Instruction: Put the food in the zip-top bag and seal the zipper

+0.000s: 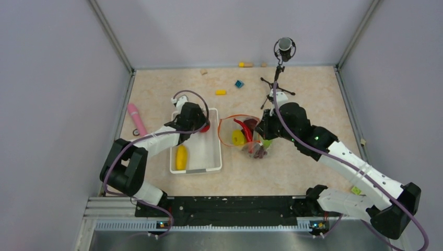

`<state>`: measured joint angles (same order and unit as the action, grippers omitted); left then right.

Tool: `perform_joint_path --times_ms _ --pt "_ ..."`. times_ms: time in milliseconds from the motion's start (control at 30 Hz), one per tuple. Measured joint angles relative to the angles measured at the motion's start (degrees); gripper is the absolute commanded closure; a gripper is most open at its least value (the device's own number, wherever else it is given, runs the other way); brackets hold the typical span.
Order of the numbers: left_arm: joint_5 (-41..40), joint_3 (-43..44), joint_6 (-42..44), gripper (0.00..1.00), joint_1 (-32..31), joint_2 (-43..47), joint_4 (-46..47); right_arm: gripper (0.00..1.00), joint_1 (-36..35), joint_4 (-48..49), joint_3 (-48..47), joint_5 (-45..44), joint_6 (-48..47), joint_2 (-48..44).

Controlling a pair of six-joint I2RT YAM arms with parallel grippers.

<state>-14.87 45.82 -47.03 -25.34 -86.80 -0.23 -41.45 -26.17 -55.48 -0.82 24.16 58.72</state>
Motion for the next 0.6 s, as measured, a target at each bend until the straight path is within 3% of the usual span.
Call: perform_joint_path --times_ms 100,367,600 --pt "0.76 1.20 0.22 0.70 0.02 0.20 -2.27 1.00 0.00 0.00 0.00 -0.11 -0.11 0.00" --pt "4.02 0.42 1.01 0.78 0.04 11.96 -6.21 1.00 0.00 0.00 0.00 -0.24 -0.13 0.00" --pt "20.94 -3.69 5.79 0.85 0.09 28.15 -0.15 1.00 0.00 -0.02 0.02 -0.24 -0.11 -0.09"
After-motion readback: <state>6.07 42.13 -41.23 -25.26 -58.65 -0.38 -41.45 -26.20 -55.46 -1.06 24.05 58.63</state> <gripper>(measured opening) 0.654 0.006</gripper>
